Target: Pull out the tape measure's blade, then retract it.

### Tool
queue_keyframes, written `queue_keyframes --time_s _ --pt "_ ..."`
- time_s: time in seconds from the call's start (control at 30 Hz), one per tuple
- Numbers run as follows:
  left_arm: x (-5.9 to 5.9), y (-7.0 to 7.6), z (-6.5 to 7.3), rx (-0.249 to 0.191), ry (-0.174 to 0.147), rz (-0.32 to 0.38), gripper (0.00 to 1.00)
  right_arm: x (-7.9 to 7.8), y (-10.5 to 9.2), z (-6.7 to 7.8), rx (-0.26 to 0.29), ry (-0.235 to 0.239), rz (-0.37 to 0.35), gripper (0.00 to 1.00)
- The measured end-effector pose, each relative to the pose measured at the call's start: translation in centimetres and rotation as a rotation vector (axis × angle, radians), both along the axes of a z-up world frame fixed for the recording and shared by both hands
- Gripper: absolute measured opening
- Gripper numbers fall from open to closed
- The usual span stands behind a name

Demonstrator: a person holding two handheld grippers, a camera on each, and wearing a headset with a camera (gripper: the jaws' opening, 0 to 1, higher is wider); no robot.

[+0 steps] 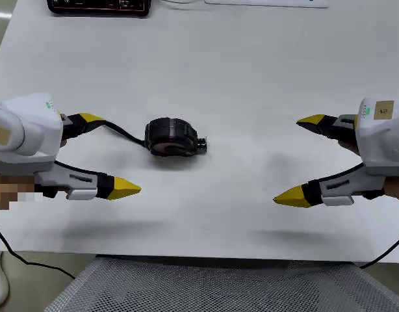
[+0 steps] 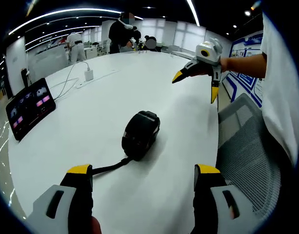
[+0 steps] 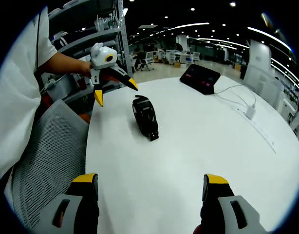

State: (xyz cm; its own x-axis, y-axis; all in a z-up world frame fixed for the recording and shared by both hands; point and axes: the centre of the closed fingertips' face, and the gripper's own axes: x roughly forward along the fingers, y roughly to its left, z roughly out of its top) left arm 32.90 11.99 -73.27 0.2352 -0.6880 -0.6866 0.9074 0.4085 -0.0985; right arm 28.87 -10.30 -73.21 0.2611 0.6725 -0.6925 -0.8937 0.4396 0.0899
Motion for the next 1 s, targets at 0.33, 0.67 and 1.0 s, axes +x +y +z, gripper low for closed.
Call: queue_keyframes --time_s 0.33,0.67,1.0 --pt "0.8 -0.6 -1.2 0.052 -0.007 -0.051 0.80 1.5 1.3 -0.4 -0.007 -0.004 0.032 0.85" --pt "1.4 -1.4 -1.9 0.092 0.000 -0.097 0.75 2.1 2.4 -1.1 -0.008 0.002 0.058 0.83" --pt "1.7 -2.7 -2.6 0.119 0.002 -0.146 0.65 2.6 3.5 -1.4 0.001 0.005 0.073 0.83"
